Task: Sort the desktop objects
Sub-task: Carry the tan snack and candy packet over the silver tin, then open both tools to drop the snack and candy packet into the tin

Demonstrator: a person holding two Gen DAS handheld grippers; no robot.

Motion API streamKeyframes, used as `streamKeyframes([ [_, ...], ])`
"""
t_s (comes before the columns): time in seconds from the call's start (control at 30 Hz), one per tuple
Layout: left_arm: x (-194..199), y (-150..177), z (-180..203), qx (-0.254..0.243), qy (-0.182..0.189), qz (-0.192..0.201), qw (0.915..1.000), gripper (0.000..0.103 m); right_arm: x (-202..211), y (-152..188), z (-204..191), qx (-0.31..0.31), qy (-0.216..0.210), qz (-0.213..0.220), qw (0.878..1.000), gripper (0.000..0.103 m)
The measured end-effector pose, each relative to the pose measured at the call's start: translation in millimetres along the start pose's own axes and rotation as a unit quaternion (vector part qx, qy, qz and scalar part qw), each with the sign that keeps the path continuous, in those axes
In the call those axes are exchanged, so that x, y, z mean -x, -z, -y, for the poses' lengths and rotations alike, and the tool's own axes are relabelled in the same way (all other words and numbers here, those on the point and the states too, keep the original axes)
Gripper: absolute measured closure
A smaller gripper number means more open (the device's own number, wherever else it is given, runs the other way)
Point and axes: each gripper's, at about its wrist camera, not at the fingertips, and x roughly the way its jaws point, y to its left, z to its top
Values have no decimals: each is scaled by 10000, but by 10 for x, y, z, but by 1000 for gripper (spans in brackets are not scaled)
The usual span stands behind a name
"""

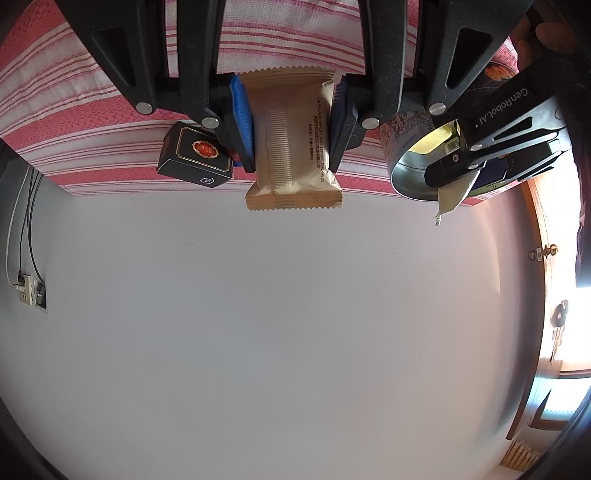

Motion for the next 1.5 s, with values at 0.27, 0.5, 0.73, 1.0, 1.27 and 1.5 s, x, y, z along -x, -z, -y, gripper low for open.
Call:
streamKeyframes([
  [0.27,129,-47,-356,144,-142,186,9996,66,-79,-25,-317,-53,-264,-89,9996,64],
  [0.5,254,-105,-888,300,-744,389,9960,66,-218,-132,-702,-173,-719,-135,9972,64],
  [0.73,204,-121,-1441,833,-1358,105,9872,66,-378,-261,-1183,-106,-1113,-49,9937,64],
  [1.0,129,-72,-1604,895,-1938,-177,9768,66,-725,-473,-1524,-40,-1203,-206,9925,63],
  [1.27,-12,-29,-1754,1113,-2043,-614,9706,66,-1062,-649,-1694,55,-1248,-659,9900,63],
  [1.5,17,-50,-1659,936,-2155,-602,9701,66,-1261,-614,-1814,240,-1151,-1059,9874,63],
])
